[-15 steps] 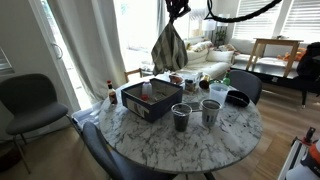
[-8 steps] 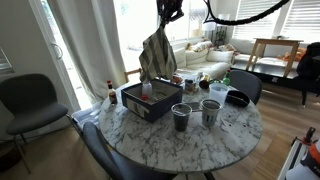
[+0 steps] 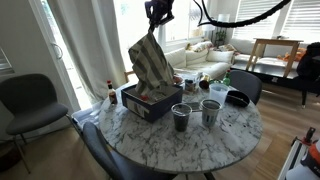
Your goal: Pick up the striped towel and put it on the left side of the table next to the blue box
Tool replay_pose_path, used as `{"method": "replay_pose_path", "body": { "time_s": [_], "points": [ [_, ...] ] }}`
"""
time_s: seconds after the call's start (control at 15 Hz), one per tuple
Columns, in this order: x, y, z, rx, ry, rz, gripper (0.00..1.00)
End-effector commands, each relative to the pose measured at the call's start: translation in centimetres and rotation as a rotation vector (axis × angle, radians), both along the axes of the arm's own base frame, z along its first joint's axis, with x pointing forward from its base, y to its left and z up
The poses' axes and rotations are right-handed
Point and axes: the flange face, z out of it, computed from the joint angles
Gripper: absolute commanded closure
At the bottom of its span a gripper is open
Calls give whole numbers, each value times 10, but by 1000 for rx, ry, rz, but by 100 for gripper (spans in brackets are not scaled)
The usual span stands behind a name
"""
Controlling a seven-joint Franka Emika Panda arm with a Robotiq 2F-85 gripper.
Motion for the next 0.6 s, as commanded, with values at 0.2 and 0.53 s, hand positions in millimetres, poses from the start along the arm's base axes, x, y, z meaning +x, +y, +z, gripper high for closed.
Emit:
{"method": "replay_pose_path", "body": {
  "time_s": [0.2,0.53],
  "points": [
    [-7,64,-36,70,43,146,100],
    [-11,98,-55,106,84,250,100]
  ]
}}
